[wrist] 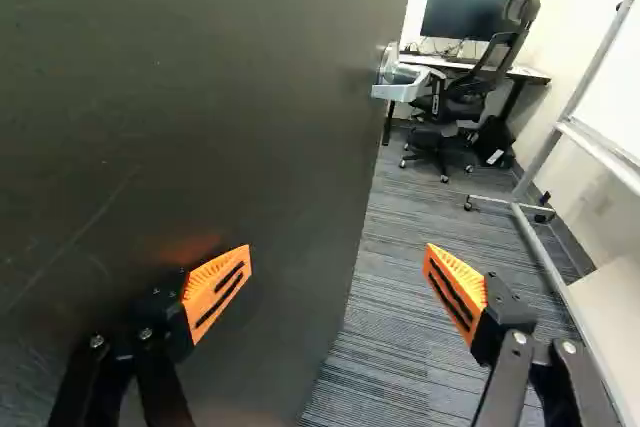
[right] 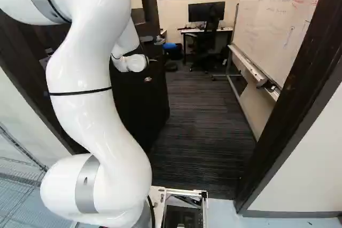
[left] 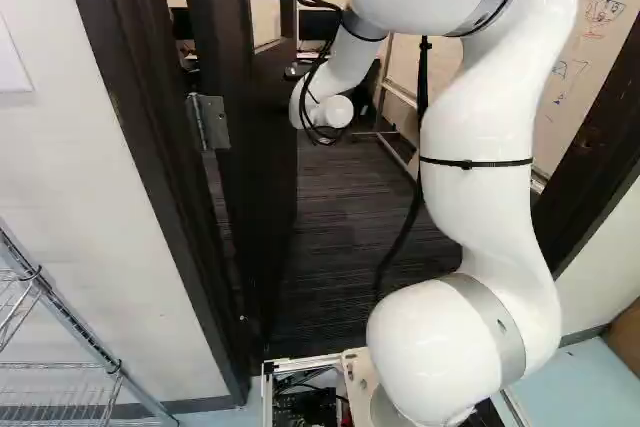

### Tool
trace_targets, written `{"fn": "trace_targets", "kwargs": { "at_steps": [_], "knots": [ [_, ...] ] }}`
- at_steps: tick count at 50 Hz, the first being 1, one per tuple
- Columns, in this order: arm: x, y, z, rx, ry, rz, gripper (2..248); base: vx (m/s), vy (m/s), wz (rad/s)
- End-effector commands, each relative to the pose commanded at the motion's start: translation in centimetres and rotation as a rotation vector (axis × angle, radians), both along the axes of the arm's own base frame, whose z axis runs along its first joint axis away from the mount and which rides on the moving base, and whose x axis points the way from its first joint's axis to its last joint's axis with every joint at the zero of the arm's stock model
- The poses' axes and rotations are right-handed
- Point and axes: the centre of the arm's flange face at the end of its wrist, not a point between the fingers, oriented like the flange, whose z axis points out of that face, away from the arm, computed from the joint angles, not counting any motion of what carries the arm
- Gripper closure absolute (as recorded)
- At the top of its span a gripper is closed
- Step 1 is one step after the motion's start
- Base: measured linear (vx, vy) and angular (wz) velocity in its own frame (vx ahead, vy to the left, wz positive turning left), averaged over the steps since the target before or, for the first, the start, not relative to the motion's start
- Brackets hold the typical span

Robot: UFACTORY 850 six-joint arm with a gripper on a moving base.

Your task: Open the door and move inside

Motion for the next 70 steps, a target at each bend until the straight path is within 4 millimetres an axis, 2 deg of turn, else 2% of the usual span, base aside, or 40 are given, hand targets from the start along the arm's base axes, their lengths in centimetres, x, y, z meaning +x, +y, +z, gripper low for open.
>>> {"fn": "trace_targets", "kwargs": {
  "at_steps": [70],
  "knots": [
    [2.1, 10.2, -0.6, 0.007, -0.027, 0.150, 3, 0.000, 0.000, 0.000]
  ]
}}
